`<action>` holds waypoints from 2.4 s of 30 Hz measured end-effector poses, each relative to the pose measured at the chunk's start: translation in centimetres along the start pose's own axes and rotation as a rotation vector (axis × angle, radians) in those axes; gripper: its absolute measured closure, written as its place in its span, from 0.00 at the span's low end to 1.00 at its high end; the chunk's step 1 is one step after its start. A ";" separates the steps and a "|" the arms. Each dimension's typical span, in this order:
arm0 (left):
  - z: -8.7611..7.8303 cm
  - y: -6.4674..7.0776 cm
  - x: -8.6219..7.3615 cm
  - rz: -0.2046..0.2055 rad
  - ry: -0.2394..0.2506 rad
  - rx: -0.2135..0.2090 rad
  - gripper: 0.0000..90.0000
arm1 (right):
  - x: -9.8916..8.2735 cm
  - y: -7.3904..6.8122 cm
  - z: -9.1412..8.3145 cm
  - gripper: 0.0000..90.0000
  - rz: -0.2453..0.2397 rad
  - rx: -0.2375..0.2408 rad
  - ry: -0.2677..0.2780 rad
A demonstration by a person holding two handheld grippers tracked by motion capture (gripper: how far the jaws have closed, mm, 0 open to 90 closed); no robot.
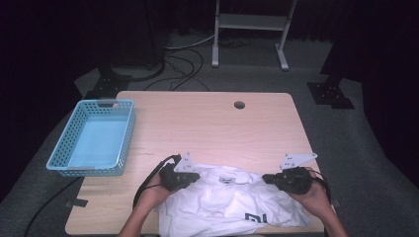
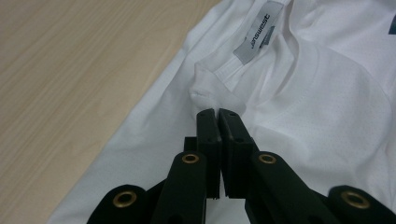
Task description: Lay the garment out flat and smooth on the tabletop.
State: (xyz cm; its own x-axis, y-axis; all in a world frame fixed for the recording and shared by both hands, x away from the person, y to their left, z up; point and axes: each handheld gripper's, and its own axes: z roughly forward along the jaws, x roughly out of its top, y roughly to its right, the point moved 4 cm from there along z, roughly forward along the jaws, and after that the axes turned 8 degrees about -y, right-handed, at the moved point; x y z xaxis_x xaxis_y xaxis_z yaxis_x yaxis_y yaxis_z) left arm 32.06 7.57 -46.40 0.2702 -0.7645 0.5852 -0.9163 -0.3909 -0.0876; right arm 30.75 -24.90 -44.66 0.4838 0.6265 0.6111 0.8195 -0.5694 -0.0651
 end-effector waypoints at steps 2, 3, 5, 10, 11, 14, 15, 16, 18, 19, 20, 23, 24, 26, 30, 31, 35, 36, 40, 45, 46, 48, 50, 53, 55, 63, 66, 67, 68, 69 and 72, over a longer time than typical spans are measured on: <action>-0.1 0.6 -0.3 0.005 0.010 -0.006 0.97 | -0.3 -0.5 0.1 0.98 -0.006 0.011 0.000; -0.1 0.9 -0.3 0.013 0.009 0.000 0.97 | -0.5 -0.7 0.1 0.98 -0.006 0.012 -0.004; -0.4 1.6 -0.5 0.031 0.012 0.000 0.97 | -1.0 -1.0 0.2 0.98 -0.008 0.021 -0.007; -1.4 2.3 -0.4 0.041 0.046 0.013 0.98 | -1.9 -1.8 -0.1 0.98 -0.008 0.041 0.011; -1.7 2.3 -0.3 0.038 0.055 0.019 0.98 | -1.9 -2.0 -0.4 0.98 -0.004 0.046 0.024; -2.4 1.8 0.3 0.030 0.078 0.031 0.98 | -1.8 -2.0 -1.2 0.98 0.002 0.051 0.054; -2.6 1.6 0.4 0.031 0.080 0.035 0.98 | -1.7 -2.0 -1.5 0.98 0.002 0.051 0.064; -2.7 1.5 0.6 0.029 0.083 0.037 0.98 | -1.7 -1.9 -1.7 0.98 0.005 0.052 0.069; -3.0 1.5 0.9 0.025 0.098 0.034 0.98 | -1.6 -1.9 -1.9 0.98 0.004 0.058 0.080; -3.1 1.5 0.9 0.025 0.105 0.029 0.98 | -1.6 -1.9 -1.9 0.98 0.003 0.058 0.079; -3.1 1.5 0.9 0.022 0.108 0.021 0.98 | -1.7 -1.9 -1.9 0.98 0.005 0.062 0.078; -2.7 1.5 0.5 0.017 0.098 0.012 0.99 | -2.2 -1.8 -1.4 0.98 0.010 0.079 0.067; -2.6 1.3 0.3 0.013 0.098 0.027 0.99 | -2.4 -1.6 -1.2 0.98 0.010 0.083 0.060; -2.6 0.6 0.3 0.009 0.090 0.117 0.99 | -2.4 -1.2 -0.9 0.98 0.015 0.077 0.054; -2.7 -1.9 2.3 0.015 0.125 0.251 0.99 | -0.8 1.1 -0.8 0.99 0.008 0.015 0.059; -2.8 -3.3 3.6 0.014 0.135 0.283 0.99 | 0.3 2.2 -1.0 0.99 -0.001 -0.004 0.064; -4.8 -12.9 11.5 -0.007 0.235 0.524 0.99 | 8.7 9.4 -2.6 0.99 -0.017 -0.169 0.092; -5.2 -15.3 13.3 -0.031 0.248 0.608 0.96 | 12.3 12.4 -3.3 0.98 0.007 -0.274 0.106; -4.1 -20.4 15.4 -0.160 0.265 0.538 0.69 | 19.5 17.8 -4.2 0.76 0.111 -0.443 0.195; 0.0 -18.7 11.6 -0.212 0.209 0.329 0.51 | 17.0 16.6 0.4 0.71 0.103 -0.342 0.150; 0.4 -18.2 11.0 -0.218 0.200 0.317 0.49 | 15.9 16.2 1.2 0.71 0.108 -0.318 0.131; 1.3 -16.6 9.2 -0.247 0.194 0.241 0.45 | 13.4 15.2 2.3 0.71 0.131 -0.271 0.114; 1.7 -14.9 7.7 -0.251 0.161 0.213 0.40 | 11.3 14.2 2.9 0.71 0.145 -0.235 0.091; 2.1 -12.5 5.8 -0.256 0.134 0.162 0.33 | 7.8 12.0 3.2 0.70 0.150 -0.177 0.060; 2.2 -10.8 4.5 -0.258 0.109 0.139 0.30 | 5.5 9.9 3.0 0.70 0.135 -0.129 0.035; 2.7 -4.9 0.4 -0.197 -0.008 0.086 0.23 | -1.2 2.6 3.1 0.70 0.058 -0.058 -0.066; 3.0 -3.4 -0.3 -0.153 -0.049 0.067 0.23 | -2.7 1.1 3.4 0.66 0.036 -0.094 -0.085; 3.1 -3.1 -0.5 -0.149 -0.053 0.061 0.23 | -3.0 0.7 3.4 0.65 0.029 -0.100 -0.078; 3.3 -2.7 -0.8 -0.149 -0.061 0.051 0.23 | -3.2 0.4 3.5 0.64 0.024 -0.105 -0.078; 3.5 -2.4 -1.0 -0.146 -0.070 0.044 0.23 | -3.5 0.0 3.6 0.62 0.019 -0.118 -0.079; 3.6 -1.8 -1.7 -0.163 -0.062 0.021 0.23 | -4.0 -0.8 3.5 0.61 -0.002 -0.136 -0.086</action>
State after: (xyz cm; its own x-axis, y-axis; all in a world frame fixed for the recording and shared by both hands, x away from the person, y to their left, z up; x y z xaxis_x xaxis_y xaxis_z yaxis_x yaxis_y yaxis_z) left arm 34.29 7.74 -50.15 0.4325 -0.7201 0.5427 -0.8528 -0.5221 -0.0132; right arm 29.27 -25.09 -49.85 0.5111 0.6679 0.5410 0.7743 -0.6311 0.0475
